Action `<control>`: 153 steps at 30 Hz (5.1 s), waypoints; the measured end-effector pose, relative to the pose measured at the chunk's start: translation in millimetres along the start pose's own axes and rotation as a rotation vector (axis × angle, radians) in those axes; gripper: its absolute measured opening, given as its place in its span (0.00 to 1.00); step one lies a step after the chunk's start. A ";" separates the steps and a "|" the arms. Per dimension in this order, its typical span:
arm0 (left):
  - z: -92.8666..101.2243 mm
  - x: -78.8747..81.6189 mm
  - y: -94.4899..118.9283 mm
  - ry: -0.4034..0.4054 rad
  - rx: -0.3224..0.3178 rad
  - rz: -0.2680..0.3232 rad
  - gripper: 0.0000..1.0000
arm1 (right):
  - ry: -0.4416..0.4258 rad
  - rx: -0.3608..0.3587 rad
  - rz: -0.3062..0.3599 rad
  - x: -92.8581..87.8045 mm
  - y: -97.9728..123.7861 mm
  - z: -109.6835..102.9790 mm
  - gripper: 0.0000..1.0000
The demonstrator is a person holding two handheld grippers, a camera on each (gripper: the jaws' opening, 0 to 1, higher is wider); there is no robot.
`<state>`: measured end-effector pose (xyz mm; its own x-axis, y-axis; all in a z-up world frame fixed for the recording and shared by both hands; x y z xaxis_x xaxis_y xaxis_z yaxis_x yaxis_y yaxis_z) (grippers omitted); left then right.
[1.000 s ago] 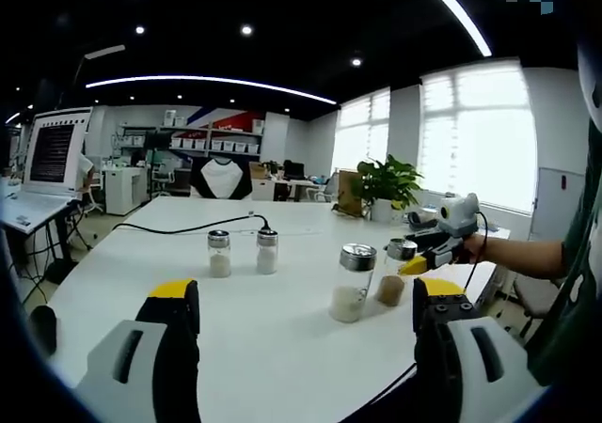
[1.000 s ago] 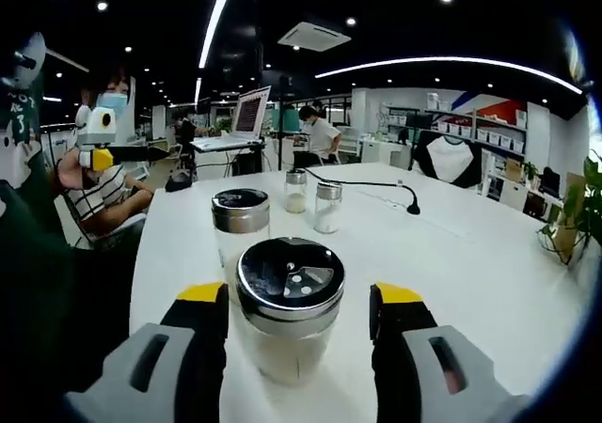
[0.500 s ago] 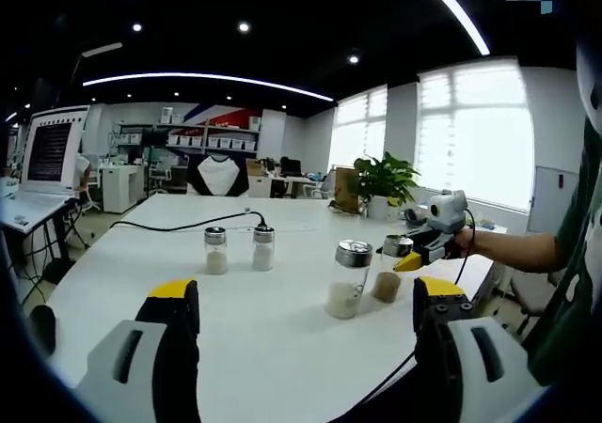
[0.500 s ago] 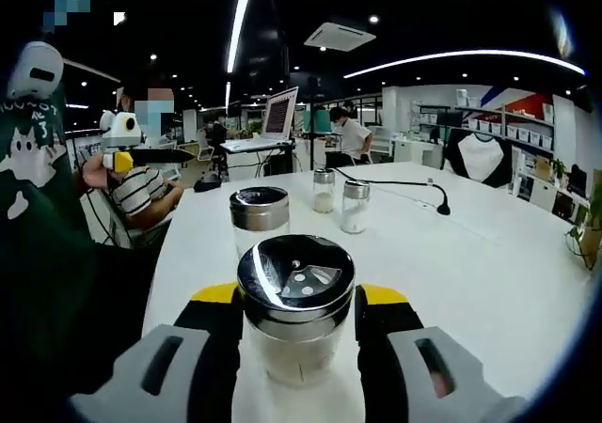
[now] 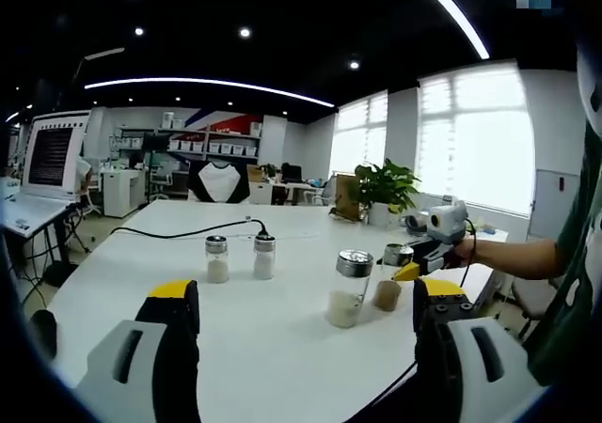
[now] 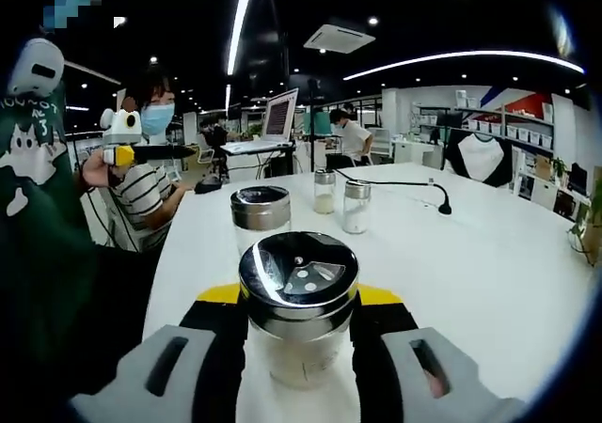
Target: Rotate the seasoning bottle until the label or dispensing opening points toward the visible target arrow and the bottle remains upright within the marked orientation range
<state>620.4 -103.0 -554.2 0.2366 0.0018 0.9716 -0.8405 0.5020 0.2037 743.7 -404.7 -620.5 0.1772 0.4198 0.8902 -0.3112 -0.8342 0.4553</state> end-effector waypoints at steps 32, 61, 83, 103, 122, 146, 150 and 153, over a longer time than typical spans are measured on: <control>13.0 -0.7 -13.8 -0.021 -0.073 -0.009 1.00 | -0.042 -0.114 -0.002 0.7 -2.3 -1.0 0.41; 10.2 3.4 -9.9 -0.045 -0.035 0.030 0.99 | -0.228 -0.476 -0.034 4.5 -13.1 -14.0 0.41; 11.4 4.3 -10.0 -0.030 -0.036 0.028 0.99 | -0.363 -0.700 -0.008 5.6 -20.3 -20.5 0.41; 12.8 4.3 -10.8 -0.053 -0.040 0.019 0.99 | -0.349 -0.724 -0.030 7.9 -22.3 -19.4 0.41; 10.3 2.1 -11.5 -0.057 -0.035 0.006 0.99 | -0.177 -0.493 -0.076 18.8 -3.5 -15.4 0.59; 14.0 1.9 -6.2 -0.068 -0.034 -0.008 0.99 | -0.083 -0.044 -0.082 12.9 -3.0 0.6 0.54; 16.0 3.3 -8.4 -0.079 -0.044 -0.012 0.99 | -0.086 -0.023 -0.073 12.2 -4.2 0.0 0.46; 16.6 4.4 -9.4 -0.078 -0.046 -0.007 0.99 | -0.099 -0.013 -0.066 11.0 -4.3 -1.4 0.42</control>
<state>621.3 -122.0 -549.8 0.2019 -0.0679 0.9770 -0.8154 0.5409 0.2061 745.6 -396.0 -612.7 0.2886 0.4354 0.8527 -0.3076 -0.8012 0.5132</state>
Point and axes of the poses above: the point that each gripper's makers call its tool centre point, and the gripper's own axes: y roughly backward along the fingers, z roughly to its right, x roughly out of its top, the point moved 7 cm from there along y, roughly backward along the fingers, and after that the axes turned 7 degrees about -z, right-handed, at the moved point
